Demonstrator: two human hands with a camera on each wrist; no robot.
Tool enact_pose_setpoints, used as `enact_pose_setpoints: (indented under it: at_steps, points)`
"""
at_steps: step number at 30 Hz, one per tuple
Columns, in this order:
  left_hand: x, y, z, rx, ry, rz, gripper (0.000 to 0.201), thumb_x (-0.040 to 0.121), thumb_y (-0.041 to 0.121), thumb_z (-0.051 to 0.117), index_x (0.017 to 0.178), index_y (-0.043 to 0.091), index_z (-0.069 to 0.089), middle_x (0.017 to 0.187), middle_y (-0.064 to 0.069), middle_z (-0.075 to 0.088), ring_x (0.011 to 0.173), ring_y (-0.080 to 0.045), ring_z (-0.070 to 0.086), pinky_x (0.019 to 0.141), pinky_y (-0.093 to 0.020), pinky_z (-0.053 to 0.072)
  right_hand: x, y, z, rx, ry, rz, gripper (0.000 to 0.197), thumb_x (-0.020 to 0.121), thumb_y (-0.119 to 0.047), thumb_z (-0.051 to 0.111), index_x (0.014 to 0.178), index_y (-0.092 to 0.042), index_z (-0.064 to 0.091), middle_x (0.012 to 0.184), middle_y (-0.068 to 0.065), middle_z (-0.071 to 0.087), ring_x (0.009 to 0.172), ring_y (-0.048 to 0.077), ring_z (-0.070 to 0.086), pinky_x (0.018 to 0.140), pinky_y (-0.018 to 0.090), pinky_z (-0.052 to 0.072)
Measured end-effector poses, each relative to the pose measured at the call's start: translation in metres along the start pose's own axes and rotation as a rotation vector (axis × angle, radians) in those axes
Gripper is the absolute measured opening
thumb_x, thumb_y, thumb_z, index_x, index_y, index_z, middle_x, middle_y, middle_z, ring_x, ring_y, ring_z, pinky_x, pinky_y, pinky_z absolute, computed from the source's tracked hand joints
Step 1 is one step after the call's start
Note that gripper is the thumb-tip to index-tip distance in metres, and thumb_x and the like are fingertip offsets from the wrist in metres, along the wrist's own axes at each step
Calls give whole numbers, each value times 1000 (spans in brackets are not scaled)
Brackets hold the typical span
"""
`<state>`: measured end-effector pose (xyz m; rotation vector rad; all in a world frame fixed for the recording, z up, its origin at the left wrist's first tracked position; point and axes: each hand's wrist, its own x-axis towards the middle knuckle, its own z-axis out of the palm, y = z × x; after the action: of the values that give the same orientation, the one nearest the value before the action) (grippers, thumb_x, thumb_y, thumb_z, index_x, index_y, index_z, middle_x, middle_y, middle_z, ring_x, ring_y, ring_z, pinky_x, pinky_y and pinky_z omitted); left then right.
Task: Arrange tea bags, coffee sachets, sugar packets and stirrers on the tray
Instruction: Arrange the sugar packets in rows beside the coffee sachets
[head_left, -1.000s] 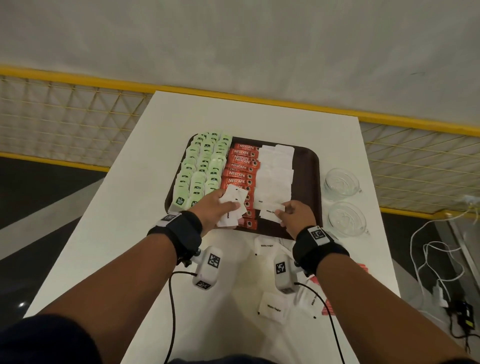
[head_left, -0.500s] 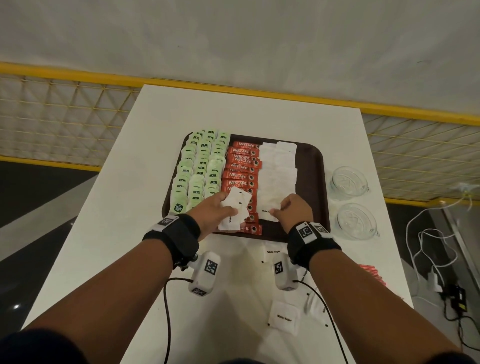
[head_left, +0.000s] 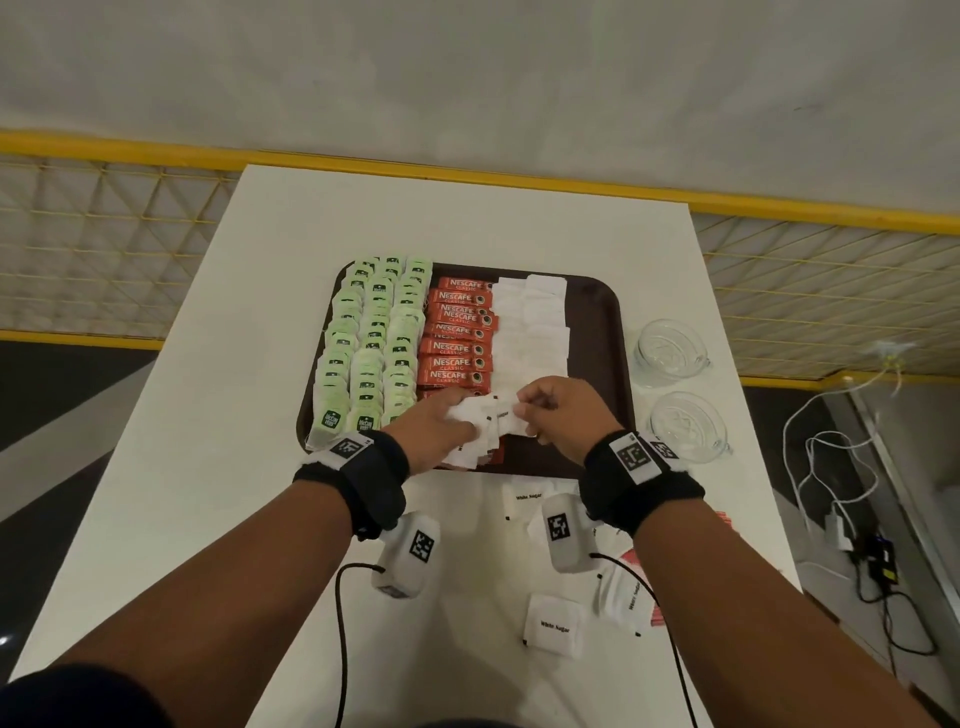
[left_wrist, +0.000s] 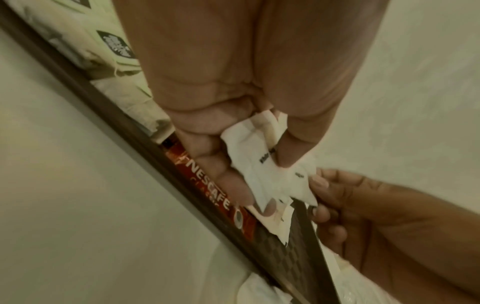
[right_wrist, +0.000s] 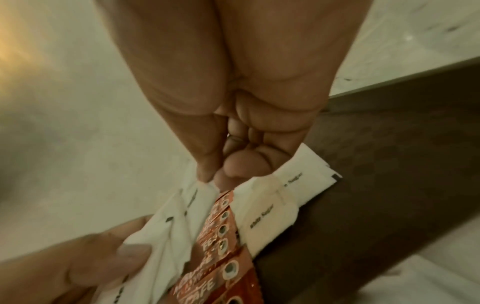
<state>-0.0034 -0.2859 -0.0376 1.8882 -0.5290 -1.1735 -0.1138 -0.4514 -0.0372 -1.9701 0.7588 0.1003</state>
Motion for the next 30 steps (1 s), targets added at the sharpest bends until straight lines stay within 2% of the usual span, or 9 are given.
enact_pose_setpoints:
  at_steps: [5, 8, 9, 12, 14, 19, 24, 27, 30]
  points:
    - [5, -3, -2, -63, 62, -16, 35, 93, 15, 61, 127, 17, 53, 116, -12, 65, 104, -33, 65, 93, -47, 53, -3, 29, -10, 123, 145, 179, 13, 98, -13, 53, 110, -9, 56, 88, 9, 65, 63, 10, 62, 52, 20, 50]
    - [6, -5, -4, -78, 66, -20, 32, 93, 13, 60, 123, 20, 54, 116, -12, 66, 105, -33, 65, 95, -51, 52, -1, 41, -10, 129, 176, 264, 8, 99, -8, 50, 105, -6, 54, 91, 12, 62, 62, 14, 62, 49, 18, 53]
    - [6, -5, -4, -87, 68, -21, 30, 93, 12, 60, 122, 20, 54, 116, -12, 66, 106, -33, 65, 96, -51, 51, 0, 44, -10, 140, 186, 292, 4, 97, -6, 52, 100, -7, 54, 91, 12, 62, 64, 17, 63, 53, 20, 56]
    - [6, -6, -5, -113, 72, -26, 28, 93, 12, 60, 119, 21, 54, 117, -13, 66, 106, -34, 65, 96, -51, 52, 9, 62, -7, 107, 200, 367, 13, 81, -16, 70, 86, -17, 58, 95, 11, 68, 82, 28, 70, 78, 43, 59]
    - [5, -6, -5, -119, 73, -33, 29, 92, 10, 59, 120, 19, 54, 117, -14, 66, 106, -35, 65, 95, -51, 52, 16, 74, -3, 110, 219, 378, 23, 73, -29, 76, 84, -20, 59, 88, 8, 71, 80, 28, 72, 79, 48, 58]
    - [2, -6, -6, -116, 58, -58, 37, 91, 5, 56, 126, 15, 52, 117, -16, 64, 103, -33, 65, 88, -43, 54, 4, 45, 0, -70, 270, 413, 27, 80, -31, 76, 84, -14, 55, 80, 10, 72, 68, 24, 72, 73, 37, 59]
    - [-2, -7, -6, -67, -2, -33, 43, 91, 7, 62, 130, 17, 49, 118, -10, 64, 105, -30, 65, 92, -48, 55, 2, 41, -3, -262, 295, 379, 40, 81, -35, 75, 103, -9, 54, 93, 4, 60, 87, 22, 59, 73, 30, 45]
    - [-3, -7, -7, -42, -13, -7, 54, 87, 8, 68, 134, 24, 46, 122, -6, 60, 109, -28, 62, 92, -52, 54, -3, 27, -5, -237, 371, 244, 37, 86, -36, 69, 107, -11, 54, 97, 2, 59, 90, 20, 58, 73, 29, 42]
    - [-2, -6, -3, -25, -36, 25, 69, 84, 6, 70, 140, 31, 37, 124, -3, 54, 109, -26, 60, 87, -47, 57, -7, 4, 0, -208, 204, 70, 25, 92, -40, 61, 104, -18, 60, 93, -7, 60, 88, 11, 57, 73, 24, 42]
